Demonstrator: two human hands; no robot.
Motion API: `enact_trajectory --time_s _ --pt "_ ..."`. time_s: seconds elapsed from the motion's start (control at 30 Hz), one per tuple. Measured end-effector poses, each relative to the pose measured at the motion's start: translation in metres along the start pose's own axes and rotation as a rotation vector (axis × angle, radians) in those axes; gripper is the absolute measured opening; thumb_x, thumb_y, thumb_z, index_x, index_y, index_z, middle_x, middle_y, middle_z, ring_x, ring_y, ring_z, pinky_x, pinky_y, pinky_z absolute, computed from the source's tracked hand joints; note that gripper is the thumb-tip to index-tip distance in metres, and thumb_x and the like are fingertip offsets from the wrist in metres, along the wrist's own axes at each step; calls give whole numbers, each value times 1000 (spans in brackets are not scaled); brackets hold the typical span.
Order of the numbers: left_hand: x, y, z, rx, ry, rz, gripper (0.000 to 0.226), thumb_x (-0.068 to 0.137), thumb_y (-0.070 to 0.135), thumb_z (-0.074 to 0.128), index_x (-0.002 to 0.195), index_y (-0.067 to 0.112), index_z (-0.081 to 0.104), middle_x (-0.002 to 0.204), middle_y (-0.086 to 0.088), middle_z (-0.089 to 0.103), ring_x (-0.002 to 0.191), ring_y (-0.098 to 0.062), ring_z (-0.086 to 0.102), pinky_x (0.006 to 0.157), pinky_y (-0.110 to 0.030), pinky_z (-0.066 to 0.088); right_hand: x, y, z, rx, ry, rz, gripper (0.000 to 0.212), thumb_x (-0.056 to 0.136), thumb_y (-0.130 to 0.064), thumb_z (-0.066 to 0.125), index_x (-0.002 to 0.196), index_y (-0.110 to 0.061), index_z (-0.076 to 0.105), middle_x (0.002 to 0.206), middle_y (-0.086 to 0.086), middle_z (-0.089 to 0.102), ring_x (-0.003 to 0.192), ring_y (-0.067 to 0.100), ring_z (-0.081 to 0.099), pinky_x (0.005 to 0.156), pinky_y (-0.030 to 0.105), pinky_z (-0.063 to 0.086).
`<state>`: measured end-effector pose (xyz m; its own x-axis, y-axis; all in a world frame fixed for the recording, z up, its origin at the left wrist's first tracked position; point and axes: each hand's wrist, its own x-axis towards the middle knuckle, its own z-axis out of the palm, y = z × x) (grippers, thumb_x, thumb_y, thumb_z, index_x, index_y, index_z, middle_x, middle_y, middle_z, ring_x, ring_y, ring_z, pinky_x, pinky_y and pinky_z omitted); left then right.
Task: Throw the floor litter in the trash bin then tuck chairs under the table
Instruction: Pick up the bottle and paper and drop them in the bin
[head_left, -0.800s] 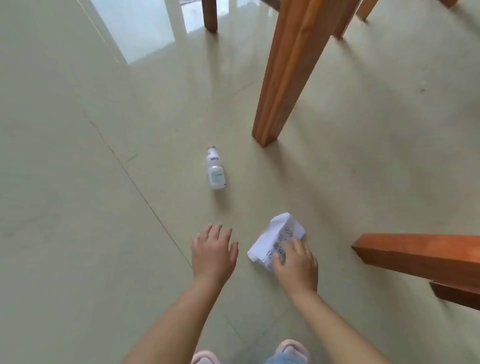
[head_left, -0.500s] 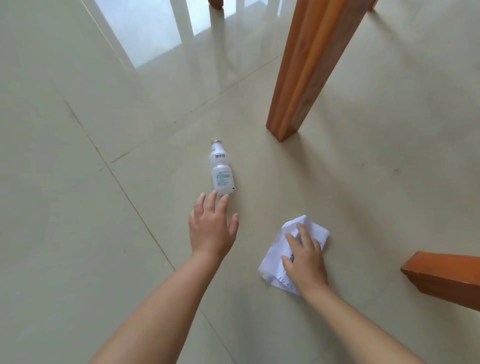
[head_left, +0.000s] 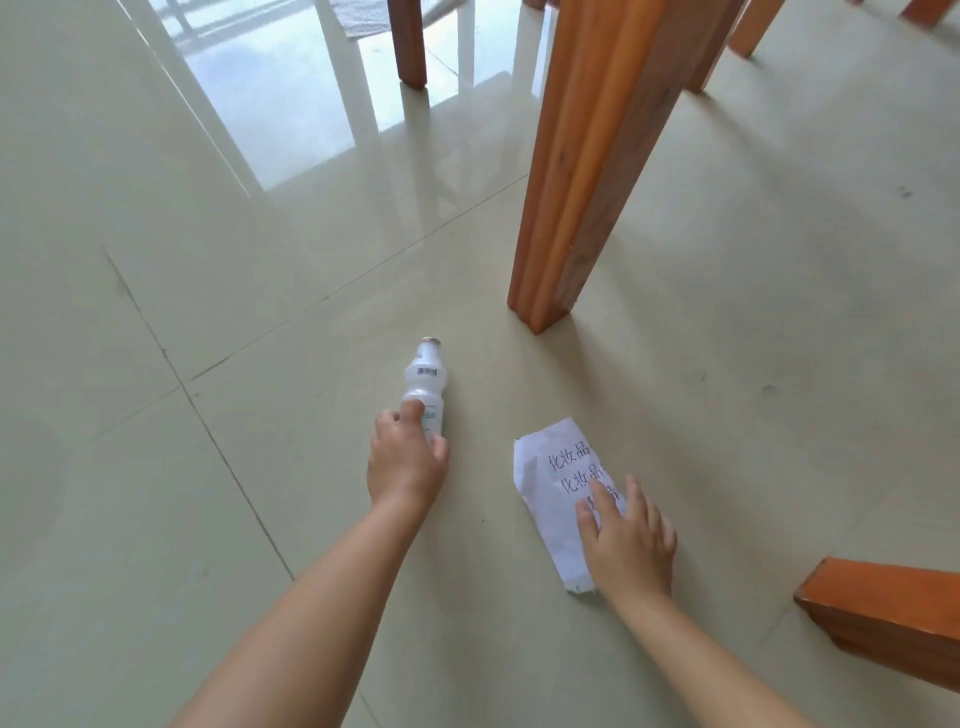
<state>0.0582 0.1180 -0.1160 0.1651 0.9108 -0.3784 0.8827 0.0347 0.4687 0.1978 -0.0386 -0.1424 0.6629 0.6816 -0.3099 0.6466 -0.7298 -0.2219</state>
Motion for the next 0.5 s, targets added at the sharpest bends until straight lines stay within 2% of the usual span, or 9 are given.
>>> enact_trajectory --time_s 0.03,0.1,0.17,0.27,0.37,0.43,0.5 --pt "-3 -1 -1 42 -8 7 37 84 14 51 120 10 41 118 -18 42 99 -34 48 78 -38 42 -2 1 0 -30 -47 1 40 93 -37 42 131 -24 43 145 17 28 127 31 30 102 44 19" --pt "-8 -6 -1 133 -17 26 39 81 12 52 118 8 42 118 -18 43 100 -34 45 80 -38 40 -7 2 1 -38 -65 0 46 90 -38 49 133 -29 38 144 14 30 126 29 31 98 42 24" --pt "-11 -13 -1 155 -6 32 37 81 13 54 116 4 42 116 -18 44 101 -33 45 78 -37 39 -8 1 -2 -30 -61 -16 52 87 -36 55 134 -28 36 133 14 39 116 30 38 89 39 33" --pt "-13 -18 2 47 -9 28 35 85 19 57 111 0 42 116 -20 43 100 -34 45 70 -35 36 -6 2 -1 23 -169 -38 56 89 -30 52 138 -26 26 118 10 41 105 23 43 80 29 38" --pt "-12 -23 6 -67 -23 51 40 84 17 60 117 3 42 119 -20 43 104 -34 45 75 -35 38 -5 5 -2 253 -113 -57 52 88 -12 55 135 -12 34 116 13 48 94 24 49 67 24 34" --pt "-14 -27 6 -94 -32 54 44 83 19 61 121 6 41 120 -19 44 107 -34 45 81 -37 40 -7 3 -7 394 -73 -91 47 84 1 57 128 -3 42 114 17 56 90 27 53 64 19 29" --pt "-25 -31 -1 -115 -48 50 46 83 21 62 122 8 43 118 -18 46 108 -32 44 82 -36 39 -12 -1 -21 456 -29 -121 37 81 5 59 117 0 53 98 15 63 81 25 53 59 15 28"
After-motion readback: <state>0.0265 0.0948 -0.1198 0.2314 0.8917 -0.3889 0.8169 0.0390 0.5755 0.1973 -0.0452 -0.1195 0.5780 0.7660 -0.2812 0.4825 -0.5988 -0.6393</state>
